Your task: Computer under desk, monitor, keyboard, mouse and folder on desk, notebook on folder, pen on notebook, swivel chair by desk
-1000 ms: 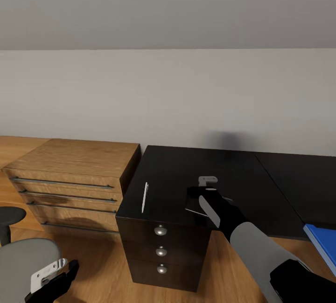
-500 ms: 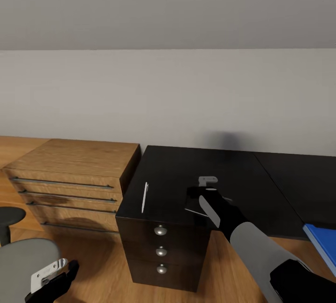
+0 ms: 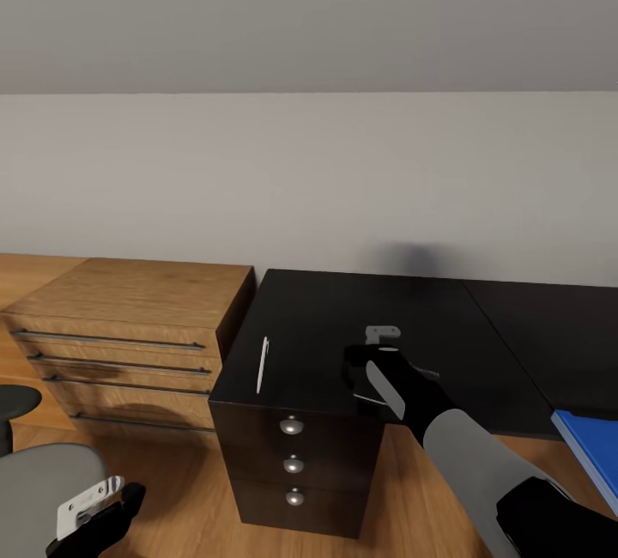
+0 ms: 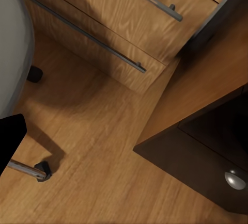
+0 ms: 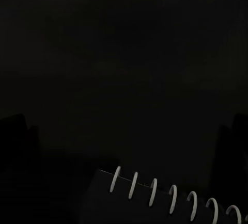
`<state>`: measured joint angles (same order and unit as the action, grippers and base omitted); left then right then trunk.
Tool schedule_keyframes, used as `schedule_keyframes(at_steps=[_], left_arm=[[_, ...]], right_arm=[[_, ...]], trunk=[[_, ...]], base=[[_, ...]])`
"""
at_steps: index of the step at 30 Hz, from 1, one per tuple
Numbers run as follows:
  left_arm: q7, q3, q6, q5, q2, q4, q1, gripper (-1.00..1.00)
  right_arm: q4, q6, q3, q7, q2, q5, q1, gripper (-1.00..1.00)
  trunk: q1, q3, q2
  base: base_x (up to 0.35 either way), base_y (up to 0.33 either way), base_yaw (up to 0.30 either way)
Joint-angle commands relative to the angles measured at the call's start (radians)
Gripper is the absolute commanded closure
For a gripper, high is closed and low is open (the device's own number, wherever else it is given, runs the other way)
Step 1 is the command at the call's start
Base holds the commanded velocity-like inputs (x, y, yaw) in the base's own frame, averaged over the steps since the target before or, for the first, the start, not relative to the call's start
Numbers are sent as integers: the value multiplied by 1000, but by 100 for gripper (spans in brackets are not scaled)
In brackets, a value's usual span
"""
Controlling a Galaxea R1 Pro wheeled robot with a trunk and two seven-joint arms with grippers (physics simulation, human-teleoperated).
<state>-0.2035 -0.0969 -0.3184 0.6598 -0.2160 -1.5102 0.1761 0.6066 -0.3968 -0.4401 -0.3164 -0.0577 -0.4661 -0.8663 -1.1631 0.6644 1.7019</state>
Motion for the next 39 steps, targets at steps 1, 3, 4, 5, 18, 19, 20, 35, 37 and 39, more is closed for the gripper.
schedule_keyframes(at_steps=[1,3,4,5,18,19,20,35,37,39], left_arm=[[-7,0,-4,11,0,-2,0,-100],[-7,0,-4,11,0,-2,0,-100],[-7,0,-4,11,0,-2,0,-100],[-7,0,-4,11,0,-2,0,-100],[-7,0,-4,11,0,-2,0,-100],[-7,0,-4,11,0,-2,0,-100],[-7,0,-4,11,0,-2,0,-100],[-6,0,-4,11,0,-2,0,-100],[-6,0,-4,11,0,-2,0,-100],[-6,0,-4,11,0,-2,0,-100]], right_arm=[[-4,-11,-6,-9,1,-9,0,-100],[-4,-12,-7,-10,1,-9,0,-100],[-4,-12,-7,-10,1,-9,0,-100],[-4,-12,-8,-10,1,-9,0,-100],[-4,-11,-6,-10,1,-9,0,-100],[-4,-11,-6,-10,1,-9,0,-100],[-4,-11,-6,-10,1,-9,0,-100],[-4,-11,-6,-10,1,-9,0,-100],[-4,-11,-6,-10,1,-9,0,-100],[-4,-11,-6,-10,1,-9,0,-100]], trunk=[[0,1,0],[0,1,0],[0,1,0],[0,1,0],[0,1,0],[0,1,0],[0,1,0],[0,1,0],[0,1,0],[0,1,0]], base=[[0,0,-2],[0,0,0],[0,0,0],[0,0,0],[-114,0,0],[-199,0,0],[-159,0,0],[-45,0,0],[-13,0,0],[-8,0,0]])
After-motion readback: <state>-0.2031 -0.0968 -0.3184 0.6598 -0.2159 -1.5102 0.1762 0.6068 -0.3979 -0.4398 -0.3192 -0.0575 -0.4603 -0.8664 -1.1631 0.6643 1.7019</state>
